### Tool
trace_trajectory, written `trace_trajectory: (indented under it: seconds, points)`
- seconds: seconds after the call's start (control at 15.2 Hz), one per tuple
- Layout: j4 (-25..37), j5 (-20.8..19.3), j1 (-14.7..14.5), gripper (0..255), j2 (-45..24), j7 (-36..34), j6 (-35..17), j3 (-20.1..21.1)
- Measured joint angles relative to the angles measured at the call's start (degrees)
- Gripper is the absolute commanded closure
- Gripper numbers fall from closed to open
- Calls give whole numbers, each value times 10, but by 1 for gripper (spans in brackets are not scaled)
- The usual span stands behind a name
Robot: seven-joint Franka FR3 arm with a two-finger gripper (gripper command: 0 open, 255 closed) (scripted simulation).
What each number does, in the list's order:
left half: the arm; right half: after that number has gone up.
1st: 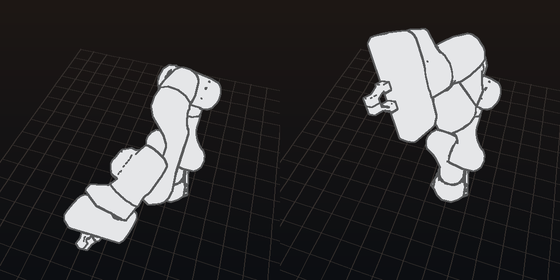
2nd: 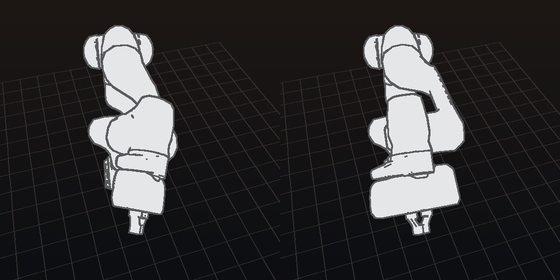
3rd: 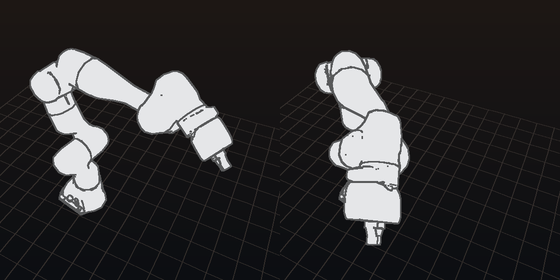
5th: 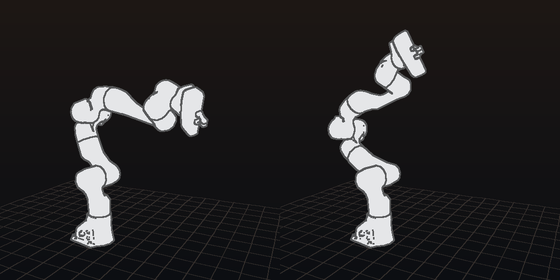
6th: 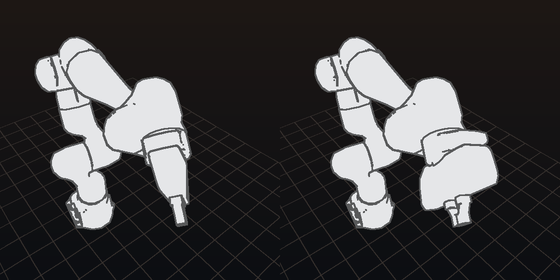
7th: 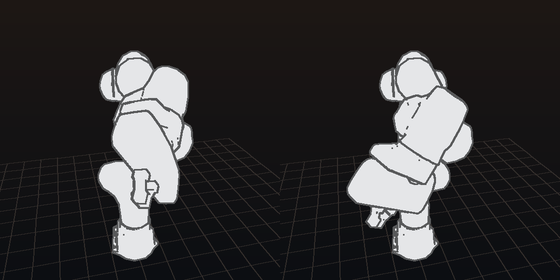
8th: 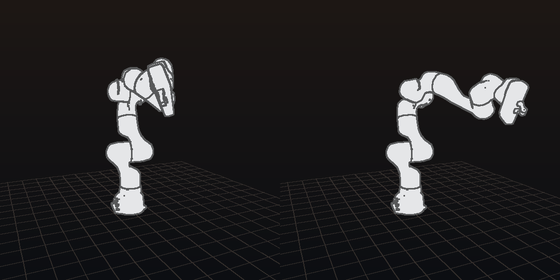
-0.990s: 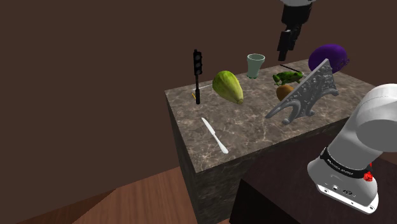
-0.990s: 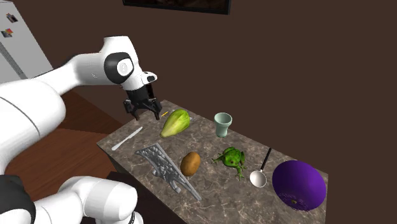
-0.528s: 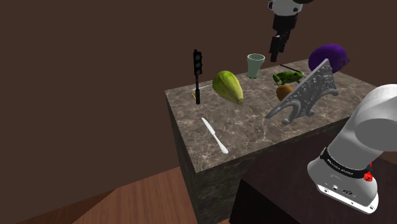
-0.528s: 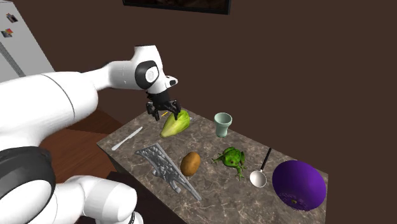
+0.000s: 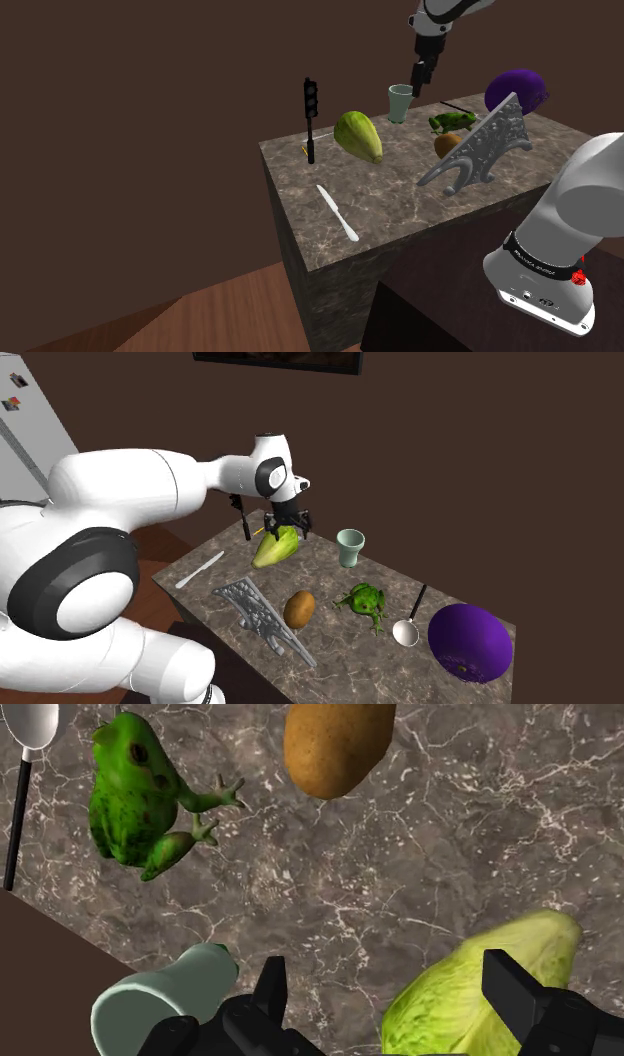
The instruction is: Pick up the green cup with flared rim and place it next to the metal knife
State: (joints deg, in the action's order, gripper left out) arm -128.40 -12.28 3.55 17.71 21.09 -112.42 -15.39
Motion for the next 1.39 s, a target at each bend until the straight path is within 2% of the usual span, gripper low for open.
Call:
trace_trajectory:
  seconds: [0.4,0.53,1.06,1.39]
  points:
    - [69,30,11,0,-117,73,-58,-44]
    - [110,50,14,0,-166,96,-67,-52]
    - [264,133,58,0,-345,191,-91,-64]
    - [277,148,68,0,-379,203,-111,-61]
